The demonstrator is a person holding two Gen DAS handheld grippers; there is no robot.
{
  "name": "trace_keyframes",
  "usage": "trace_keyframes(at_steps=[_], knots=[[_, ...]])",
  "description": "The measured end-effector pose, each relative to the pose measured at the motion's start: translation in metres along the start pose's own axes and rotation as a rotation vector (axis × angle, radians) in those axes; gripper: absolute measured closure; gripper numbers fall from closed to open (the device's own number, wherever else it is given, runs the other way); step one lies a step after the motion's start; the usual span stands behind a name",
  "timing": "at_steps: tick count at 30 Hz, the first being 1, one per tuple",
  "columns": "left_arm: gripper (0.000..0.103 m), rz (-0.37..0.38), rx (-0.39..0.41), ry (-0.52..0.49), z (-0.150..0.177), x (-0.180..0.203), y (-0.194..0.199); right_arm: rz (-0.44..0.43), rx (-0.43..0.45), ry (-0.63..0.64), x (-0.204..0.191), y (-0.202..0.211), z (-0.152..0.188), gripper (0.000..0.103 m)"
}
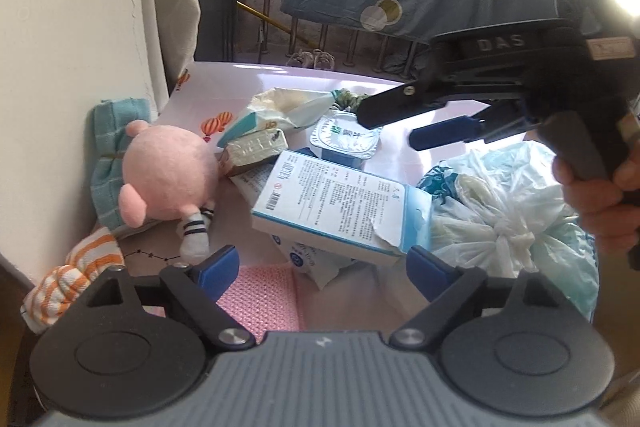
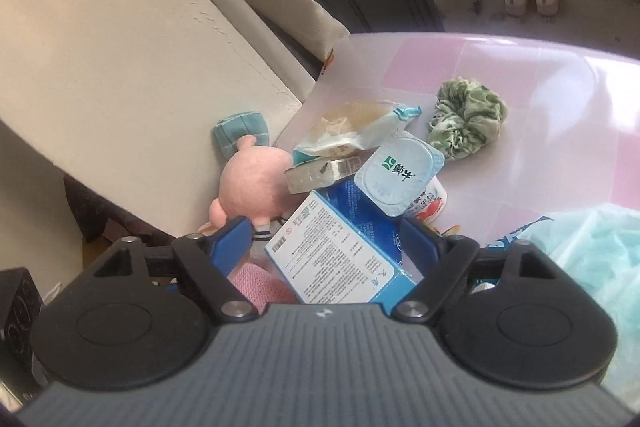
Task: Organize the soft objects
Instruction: 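Reach the right gripper to the blue-white medicine box and grasp it, then lift the medicine box with the right gripper toward the cardboard box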
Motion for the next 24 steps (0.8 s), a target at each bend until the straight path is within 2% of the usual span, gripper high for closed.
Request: trace_keyframes(at_steps=[2, 4, 9, 11, 12, 14, 19, 24], knots=[[0.022, 0.043, -0.032, 0.026, -0.002, 0.000, -0.007, -0.023, -0.015, -0.050, 0.014, -0.014, -0.002, 0.034], [0.026, 0.071, -0.055, 0.054, -0.004, 0.000, -0.013, -0.041, -0.029, -0.076, 0.024, -0.026, -0.002, 0.036], [0.029, 0.105, -0.095, 0.122, -0.010, -0.005, -0.030, -0.079, -0.071, -0.109, 0.035, -0.049, 0.002, 0.037], [0.030, 0.121, -0.115, 0.144, -0.013, -0.006, -0.036, -0.085, -0.090, -0.113, 0.037, -0.055, 0.004, 0.041], [0.030, 0.124, -0.127, 0.154, -0.014, -0.007, -0.040, -0.090, -0.100, -0.114, 0.037, -0.058, 0.005, 0.043], [0.033, 0.125, -0.146, 0.175, -0.017, -0.009, -0.047, -0.098, -0.119, -0.118, 0.035, -0.062, 0.008, 0.053], [0.034, 0.095, -0.150, 0.223, -0.021, -0.014, -0.055, -0.092, -0.145, -0.096, 0.025, -0.063, 0.012, 0.066], [0.034, 0.075, -0.109, 0.212, -0.024, -0.013, -0.042, -0.096, -0.135, -0.096, 0.018, -0.053, 0.011, 0.071]])
Point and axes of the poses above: each gripper's, at about its wrist camera, not at the fingertips, and y roughly against the way its jaws point, x to its right, z to its underside, the point moved 2 cm from there along -y, roughly the way its jaws point, and after that the axes turned 10 degrees about y, right-handed, at the moved point
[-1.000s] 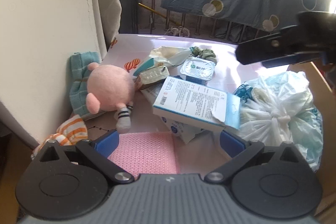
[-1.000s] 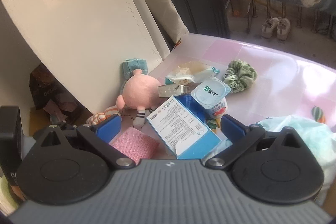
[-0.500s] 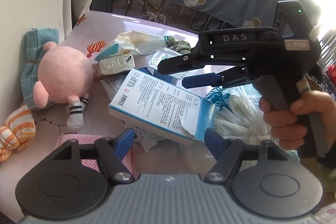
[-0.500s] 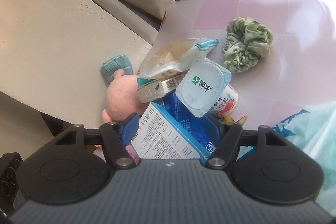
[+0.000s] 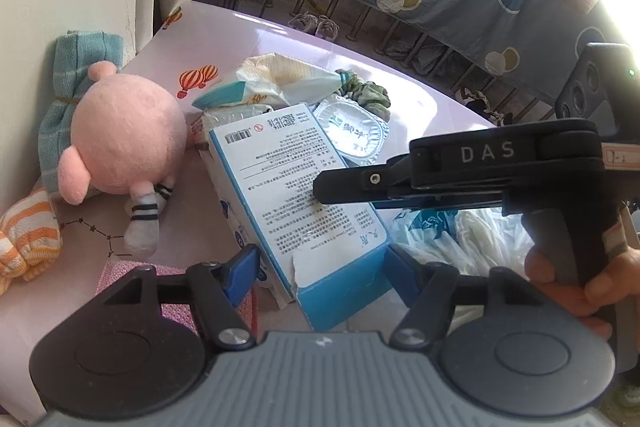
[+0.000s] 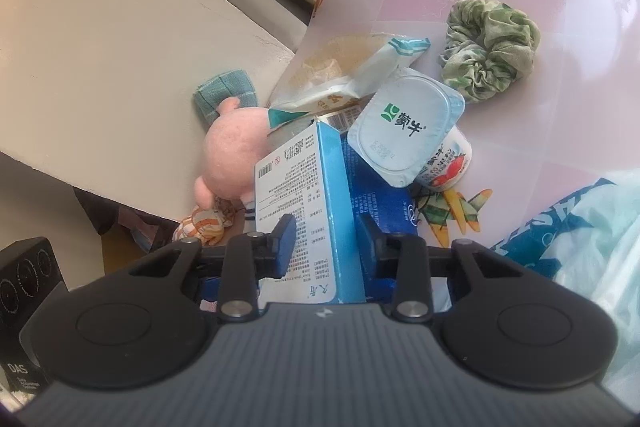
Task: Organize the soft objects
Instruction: 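Lift the medicine box with the right gripper toward the cardboard box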
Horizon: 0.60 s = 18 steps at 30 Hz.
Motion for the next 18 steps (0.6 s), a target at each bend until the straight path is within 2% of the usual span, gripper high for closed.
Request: trace_keyframes(at_steps=[8, 18], knots=[[0.034, -0.019, 0.068, -0.078, 0.004, 0.015, 0.039, -0.029, 0.066, 0.002, -0.029, 0.033, 0.006, 0.072], [0.034, -0.016, 0.140, -0.186, 0.025, 0.049, 0.096, -0.042, 0.157, 0.006, -0.068, 0.091, 0.031, 0.072]])
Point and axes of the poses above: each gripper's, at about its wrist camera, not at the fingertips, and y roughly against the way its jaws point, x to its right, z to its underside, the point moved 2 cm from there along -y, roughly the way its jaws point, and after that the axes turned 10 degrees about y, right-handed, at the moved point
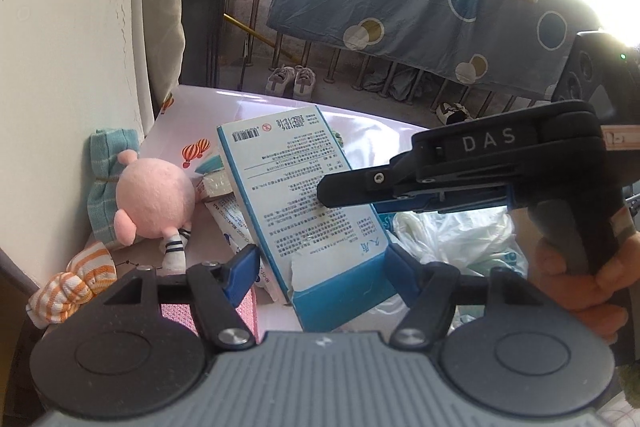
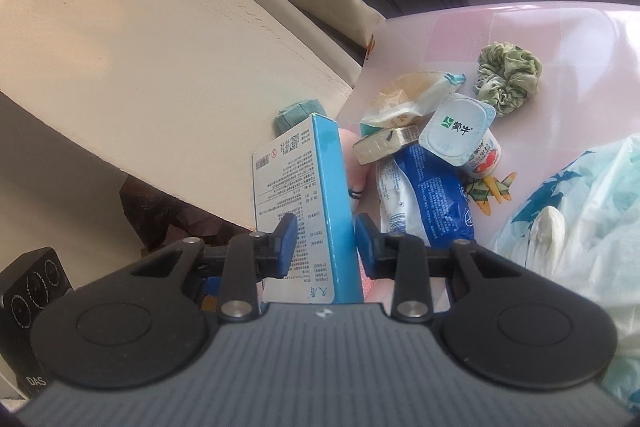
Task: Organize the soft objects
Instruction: 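Lift the medicine box with the right gripper toward the cardboard box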
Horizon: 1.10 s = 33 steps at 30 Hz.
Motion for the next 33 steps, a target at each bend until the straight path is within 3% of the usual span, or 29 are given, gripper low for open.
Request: trace_keyframes(at_steps=[7, 15, 24, 33], knots=[[0.034, 0.042, 0.035, -0.077, 0.007, 0.040, 0.033, 0.019, 0.080, -0.013, -0.018, 0.059, 0.016, 0.072], [0.034, 0.143, 0.050, -0.190, 0.015, 0.110, 0.048, 0.065, 0.200, -0.074, -0.009, 0.154, 0.050, 0.072], [0.034, 0.256, 0.013, -0.308, 0.030, 0.187, 0.030, 0.181, 0.319, -0.154, 0.017, 0.247, 0.096, 0.072], [0.034, 0.283, -0.042, -0.396, 0.041, 0.253, -0.008, 0.248, 0.388, -0.233, 0.073, 0.297, 0.128, 0.072]])
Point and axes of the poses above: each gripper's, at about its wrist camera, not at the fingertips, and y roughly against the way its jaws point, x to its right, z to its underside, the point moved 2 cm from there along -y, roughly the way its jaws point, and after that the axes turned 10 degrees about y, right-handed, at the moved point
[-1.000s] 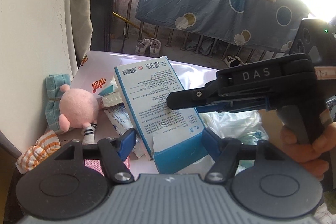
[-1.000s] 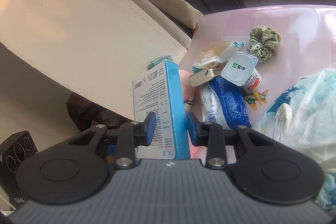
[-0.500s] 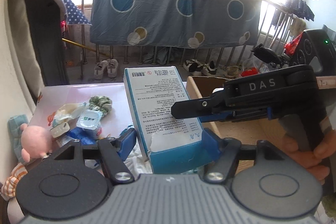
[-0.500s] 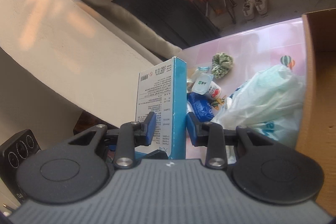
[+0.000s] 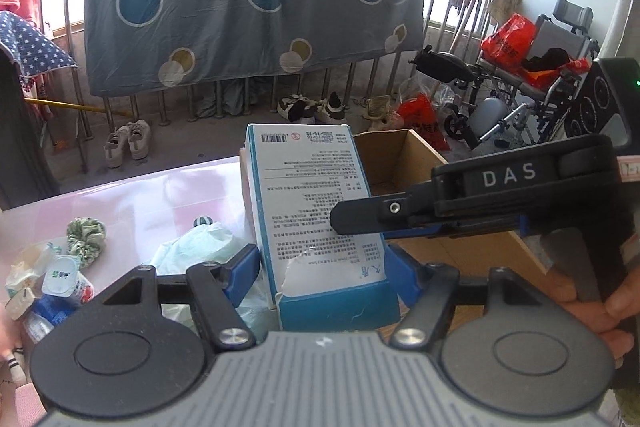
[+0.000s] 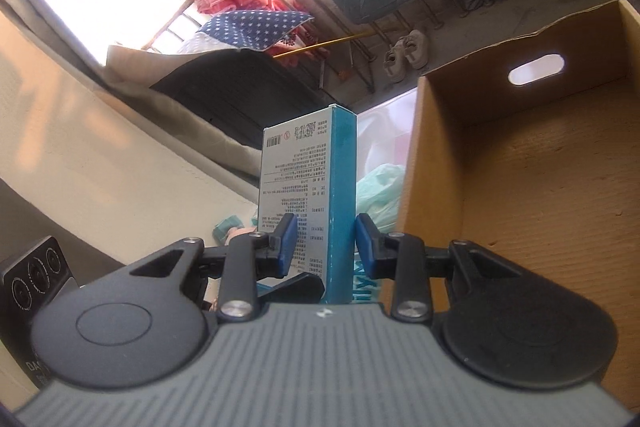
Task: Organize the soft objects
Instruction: 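Lift the medicine box with the right gripper toward the cardboard box, then lower the medicine box into the cardboard box and open the right gripper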
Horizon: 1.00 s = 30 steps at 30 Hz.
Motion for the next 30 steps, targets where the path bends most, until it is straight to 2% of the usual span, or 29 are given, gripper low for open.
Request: trace_keyframes(at_steps=[6, 13, 17, 22, 30], knots=[[0.034, -0.006, -0.060, -0.020, -0.015, 0.016, -0.051, 0.042, -0.005, -0.027, 0.047, -0.006, -0.007, 0.072], [0.034, -0.018, -0.117, -0.027, -0.033, 0.019, -0.111, 0.041, -0.020, -0.134, 0.117, -0.038, -0.037, 0.072], [0.032, -0.082, -0.118, -0.044, -0.039, 0.015, -0.135, 0.073, -0.052, -0.160, 0.153, -0.067, -0.048, 0.071], [0.032, -0.070, -0.120, 0.005, -0.043, -0.007, -0.133, 0.165, -0.136, -0.229, 0.193, -0.110, -0.040, 0.071], [0.032, -0.061, -0.083, 0.048, -0.053, -0.042, -0.101, 0.283, -0.177, -0.314, 0.210, -0.132, -0.015, 0.071]])
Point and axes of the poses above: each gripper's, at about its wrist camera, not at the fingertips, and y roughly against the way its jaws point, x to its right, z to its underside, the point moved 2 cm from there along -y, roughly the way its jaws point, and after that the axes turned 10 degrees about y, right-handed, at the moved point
